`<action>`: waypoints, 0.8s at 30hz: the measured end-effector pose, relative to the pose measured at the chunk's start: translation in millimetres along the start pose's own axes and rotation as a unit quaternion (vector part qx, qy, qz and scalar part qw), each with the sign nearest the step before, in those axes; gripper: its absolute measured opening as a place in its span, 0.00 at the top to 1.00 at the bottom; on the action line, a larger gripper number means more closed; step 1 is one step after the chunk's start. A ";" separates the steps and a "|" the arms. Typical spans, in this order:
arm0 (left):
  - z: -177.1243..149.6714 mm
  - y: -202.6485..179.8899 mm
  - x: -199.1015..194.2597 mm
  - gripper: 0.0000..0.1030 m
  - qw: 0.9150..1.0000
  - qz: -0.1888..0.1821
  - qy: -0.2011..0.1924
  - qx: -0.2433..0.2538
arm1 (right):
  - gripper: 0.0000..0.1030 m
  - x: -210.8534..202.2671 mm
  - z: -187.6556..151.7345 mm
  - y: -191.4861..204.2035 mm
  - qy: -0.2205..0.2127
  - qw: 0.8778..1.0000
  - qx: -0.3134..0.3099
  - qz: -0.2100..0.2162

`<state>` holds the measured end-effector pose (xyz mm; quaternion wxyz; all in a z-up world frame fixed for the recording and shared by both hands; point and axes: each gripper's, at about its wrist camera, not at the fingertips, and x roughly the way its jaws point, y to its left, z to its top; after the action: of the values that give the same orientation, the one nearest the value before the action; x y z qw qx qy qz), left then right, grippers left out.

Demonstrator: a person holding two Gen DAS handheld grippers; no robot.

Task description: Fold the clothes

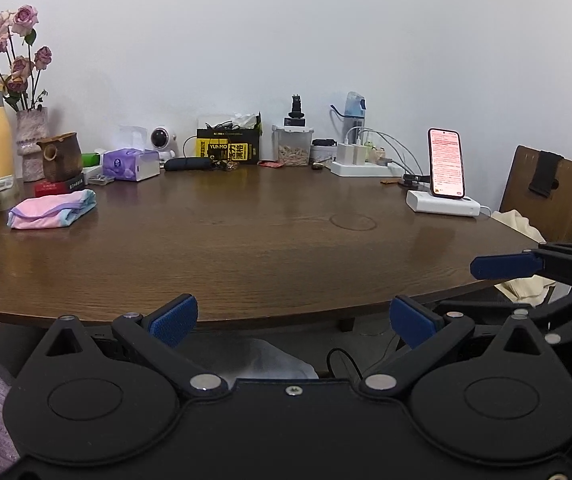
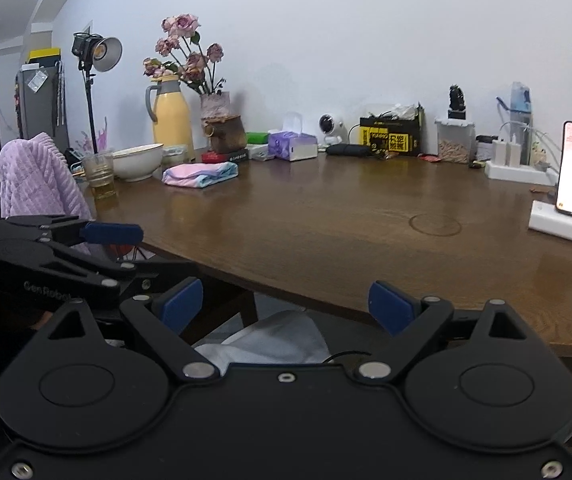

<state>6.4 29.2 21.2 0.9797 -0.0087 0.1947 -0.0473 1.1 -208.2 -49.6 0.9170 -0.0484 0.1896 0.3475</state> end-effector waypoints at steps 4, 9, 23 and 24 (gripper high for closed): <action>0.1 -0.9 0.2 0.00 1.000 -0.001 0.000 -0.001 | 0.08 1.1 -0.1 -2.1 0.001 1.000 0.002 0.000; 0.6 0.5 0.5 0.00 1.000 -0.002 0.003 -0.002 | 0.08 1.9 -1.3 -4.0 0.003 1.000 0.003 -0.001; 0.1 -0.4 1.7 0.00 1.000 0.000 0.005 0.000 | 0.07 3.8 -1.3 -1.0 0.005 1.000 0.000 -0.004; 0.0 -0.5 1.7 0.00 1.000 0.000 0.005 0.000 | 0.07 3.7 -1.1 -2.0 0.005 1.000 0.000 -0.003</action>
<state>7.9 28.5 20.6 0.9787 -0.0085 0.1999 -0.0469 4.6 -207.6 -52.0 0.9171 -0.0507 0.1942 0.3444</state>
